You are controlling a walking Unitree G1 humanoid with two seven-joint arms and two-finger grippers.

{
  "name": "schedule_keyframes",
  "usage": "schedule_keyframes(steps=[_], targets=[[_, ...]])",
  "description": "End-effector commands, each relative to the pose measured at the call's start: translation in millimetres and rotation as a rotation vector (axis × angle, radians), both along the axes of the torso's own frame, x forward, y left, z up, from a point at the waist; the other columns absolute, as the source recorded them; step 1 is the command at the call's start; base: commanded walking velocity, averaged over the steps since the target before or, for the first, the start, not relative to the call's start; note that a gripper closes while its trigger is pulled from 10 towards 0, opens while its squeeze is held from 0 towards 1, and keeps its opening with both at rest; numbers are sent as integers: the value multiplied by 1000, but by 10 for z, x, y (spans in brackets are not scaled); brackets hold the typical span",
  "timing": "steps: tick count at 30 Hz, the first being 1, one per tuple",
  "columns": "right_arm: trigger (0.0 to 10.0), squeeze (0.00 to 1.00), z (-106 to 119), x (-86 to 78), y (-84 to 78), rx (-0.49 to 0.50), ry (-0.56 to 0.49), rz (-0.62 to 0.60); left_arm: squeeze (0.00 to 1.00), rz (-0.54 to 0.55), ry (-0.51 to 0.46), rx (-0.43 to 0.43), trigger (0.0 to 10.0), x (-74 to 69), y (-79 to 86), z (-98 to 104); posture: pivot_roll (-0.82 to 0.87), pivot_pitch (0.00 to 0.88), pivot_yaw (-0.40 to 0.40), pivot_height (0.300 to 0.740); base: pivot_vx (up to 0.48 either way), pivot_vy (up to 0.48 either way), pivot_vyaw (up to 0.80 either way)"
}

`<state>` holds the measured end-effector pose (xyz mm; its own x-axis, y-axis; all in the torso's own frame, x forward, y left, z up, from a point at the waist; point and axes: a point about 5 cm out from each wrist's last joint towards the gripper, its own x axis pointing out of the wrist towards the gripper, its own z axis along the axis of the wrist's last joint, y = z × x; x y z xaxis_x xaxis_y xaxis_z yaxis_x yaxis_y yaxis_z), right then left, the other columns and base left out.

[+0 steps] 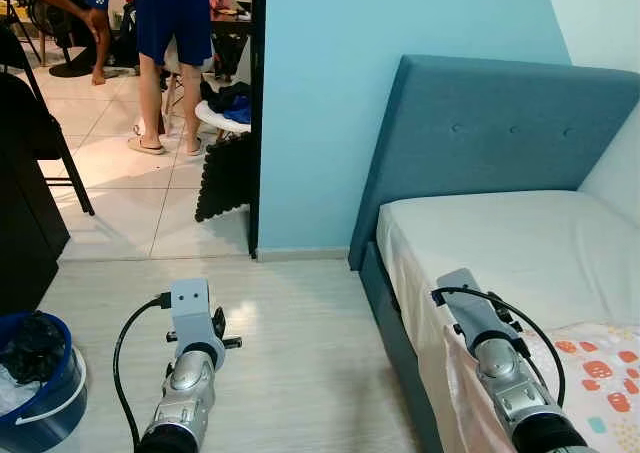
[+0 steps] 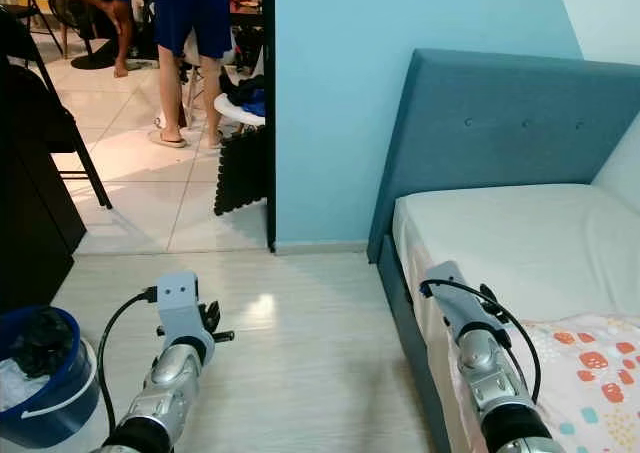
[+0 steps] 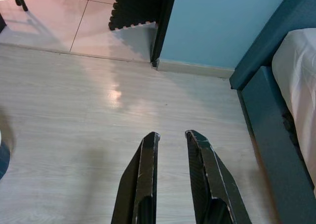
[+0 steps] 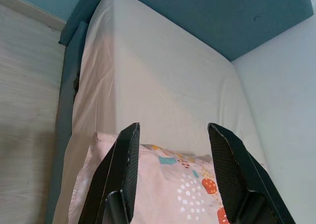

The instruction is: Clean up the room

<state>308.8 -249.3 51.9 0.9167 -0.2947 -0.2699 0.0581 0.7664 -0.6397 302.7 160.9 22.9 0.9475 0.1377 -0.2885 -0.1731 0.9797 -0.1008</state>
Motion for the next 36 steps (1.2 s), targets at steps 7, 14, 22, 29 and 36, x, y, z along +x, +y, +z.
schedule_keyframes(steps=[7,14,22,29,36], targets=[[10000,0,15,12,-36,-4,-1,-6,0,-2,17,-1,10000,-32,-25,-43,81,0,-128,740,0,0,0],[10000,0,18,12,-41,-4,-1,-6,0,0,16,-1,10000,-34,-17,-44,77,0,-127,740,0,0,0],[10000,0,24,13,-54,-5,-1,-6,0,-1,16,-2,10000,-28,-26,-40,70,0,-128,740,0,0,0],[10000,0,35,7,-108,-6,1,-9,0,3,16,-11,10000,-14,-45,-36,60,0,-139,740,0,0,0],[10000,0,38,-3,-130,-6,0,-10,0,7,21,-14,10000,-30,-42,-53,46,0,-139,740,0,0,0]])
